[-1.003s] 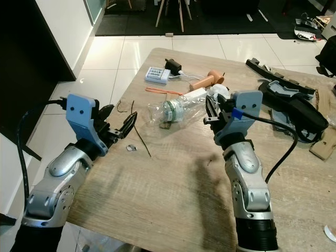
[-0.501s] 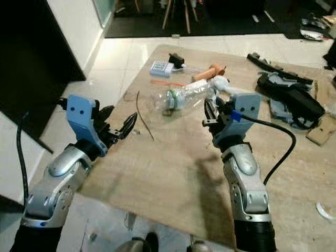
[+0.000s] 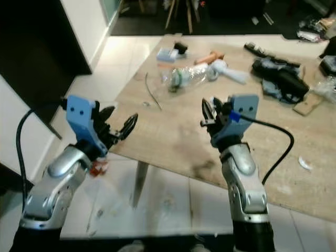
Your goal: Picking trash to rubbish bin
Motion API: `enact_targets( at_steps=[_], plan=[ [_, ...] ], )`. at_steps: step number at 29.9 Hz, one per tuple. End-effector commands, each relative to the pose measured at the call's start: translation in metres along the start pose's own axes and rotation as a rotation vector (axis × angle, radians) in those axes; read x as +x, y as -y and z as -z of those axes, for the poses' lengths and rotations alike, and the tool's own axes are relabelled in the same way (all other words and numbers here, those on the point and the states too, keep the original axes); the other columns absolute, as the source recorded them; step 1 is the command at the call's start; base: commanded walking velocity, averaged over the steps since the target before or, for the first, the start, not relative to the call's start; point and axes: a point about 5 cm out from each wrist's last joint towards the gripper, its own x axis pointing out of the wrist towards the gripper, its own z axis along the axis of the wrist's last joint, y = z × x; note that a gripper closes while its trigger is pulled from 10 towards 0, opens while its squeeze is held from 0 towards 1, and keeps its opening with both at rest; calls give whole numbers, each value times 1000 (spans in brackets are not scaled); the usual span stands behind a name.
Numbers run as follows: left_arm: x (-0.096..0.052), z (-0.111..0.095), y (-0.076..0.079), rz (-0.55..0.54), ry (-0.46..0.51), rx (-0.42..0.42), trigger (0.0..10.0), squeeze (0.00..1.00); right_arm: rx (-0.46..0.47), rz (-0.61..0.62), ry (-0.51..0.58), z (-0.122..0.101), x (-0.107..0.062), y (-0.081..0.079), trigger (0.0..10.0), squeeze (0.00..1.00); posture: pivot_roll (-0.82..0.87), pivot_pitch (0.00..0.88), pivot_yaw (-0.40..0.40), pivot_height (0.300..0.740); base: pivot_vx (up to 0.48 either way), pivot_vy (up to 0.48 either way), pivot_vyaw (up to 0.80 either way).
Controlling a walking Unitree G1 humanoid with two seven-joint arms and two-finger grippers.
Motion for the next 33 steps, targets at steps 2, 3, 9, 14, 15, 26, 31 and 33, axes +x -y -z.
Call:
enact_targets(
  at_steps=[2, 3, 9, 14, 15, 26, 31, 33],
  plan=[
    [-1, 1, 2, 22, -13, -2, 10000, 0, 2, 14, 1, -1, -3, 3, 10000, 0, 9, 169, 50, 740, -328, 0, 0],
    [-1, 1, 2, 22, -13, -2, 10000, 0, 2, 14, 1, -1, -3, 3, 10000, 0, 9, 169, 50, 740, -326, 0, 0],
    [1, 9, 5, 55, -83, 45, 10000, 0, 15, 20, -5, 2, -3, 2, 10000, 0, 20, 172, 54, 740, -54, 0, 0],
    [-2, 17, 6, 89, -156, 105, 10000, 0, 29, 28, -12, 5, -4, 0, 10000, 0, 31, 177, 65, 740, 0, 0, 0],
    [-2, 17, 6, 95, -156, 109, 10000, 0, 31, 30, -11, 5, -4, 0, 10000, 0, 31, 177, 66, 740, 0, -281, 0],
    [4, 18, 2, 45, -181, 125, 10000, 0, 38, 99, -68, 15, -8, 6, 10000, 0, 28, 174, 76, 740, 0, -218, 0],
    [7, 19, -5, -18, -182, 134, 10000, 0, 8, 178, -209, 33, -10, 15, 10000, 0, 23, 168, 76, 740, 0, 0, 0],
    [9, 22, -12, -85, -204, 110, 10000, 0, 14, 256, -318, 48, -15, 22, 10000, 0, 19, 164, 72, 740, 0, 0, 0]
  ],
)
